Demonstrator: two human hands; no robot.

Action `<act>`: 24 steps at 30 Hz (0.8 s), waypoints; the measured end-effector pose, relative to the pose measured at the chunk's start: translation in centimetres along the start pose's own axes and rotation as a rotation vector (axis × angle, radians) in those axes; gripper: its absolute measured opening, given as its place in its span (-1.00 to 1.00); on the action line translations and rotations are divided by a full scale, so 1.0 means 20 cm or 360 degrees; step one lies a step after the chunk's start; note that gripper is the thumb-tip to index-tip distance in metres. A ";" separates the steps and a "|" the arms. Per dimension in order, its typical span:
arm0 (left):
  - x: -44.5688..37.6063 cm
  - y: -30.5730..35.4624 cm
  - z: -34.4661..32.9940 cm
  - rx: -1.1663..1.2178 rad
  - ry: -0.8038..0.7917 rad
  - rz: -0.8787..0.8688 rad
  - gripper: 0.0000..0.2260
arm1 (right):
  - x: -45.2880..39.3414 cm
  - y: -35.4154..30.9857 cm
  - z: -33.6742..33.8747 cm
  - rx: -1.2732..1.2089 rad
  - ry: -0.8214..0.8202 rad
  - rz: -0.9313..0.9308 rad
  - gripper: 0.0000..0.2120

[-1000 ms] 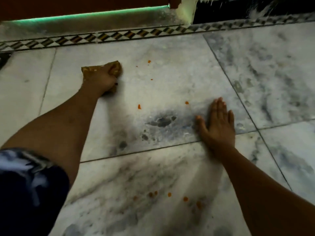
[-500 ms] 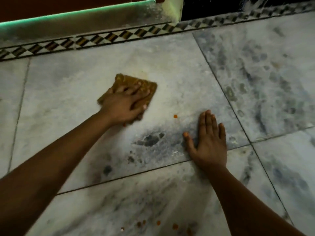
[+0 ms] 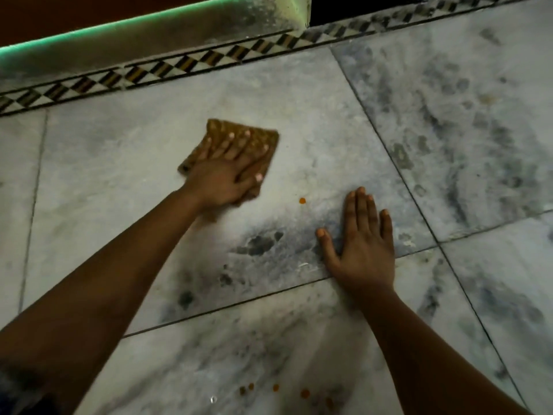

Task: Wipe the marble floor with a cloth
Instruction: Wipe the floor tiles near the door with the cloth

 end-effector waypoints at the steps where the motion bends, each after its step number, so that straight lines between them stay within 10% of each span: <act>1: 0.11 -0.05 0.00 -0.0004 0.0010 -0.0059 -0.38 | 0.00 0.00 0.00 -0.0003 0.0002 0.0005 -0.23; 8: -0.08 -0.23 0.08 0.0157 0.0024 0.0515 -0.47 | 0.01 0.00 -0.01 -0.0027 0.0016 -0.0002 -0.22; 15: -0.01 0.41 -0.14 0.0099 0.0003 -0.0138 -0.59 | 0.01 0.00 -0.01 0.0000 0.0021 0.0013 -0.22; 19: 0.32 0.25 -0.15 0.0054 -0.0154 -0.0808 -0.55 | 0.01 0.00 -0.01 0.0009 -0.0005 0.0025 -0.21; 24: 0.17 -0.02 -0.04 0.0093 -0.0122 -0.0248 -0.55 | 0.01 0.00 -0.02 0.0006 -0.0004 0.0034 -0.19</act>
Point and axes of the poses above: each hand's wrist, its own x-axis away from the middle knuckle, its own z-axis out of the back of the hand, y = z × x, the point moved 3 cm from there along -x, towards the middle knuckle, and after that the axes turned 13 degrees about x, right-handed, at the moved point
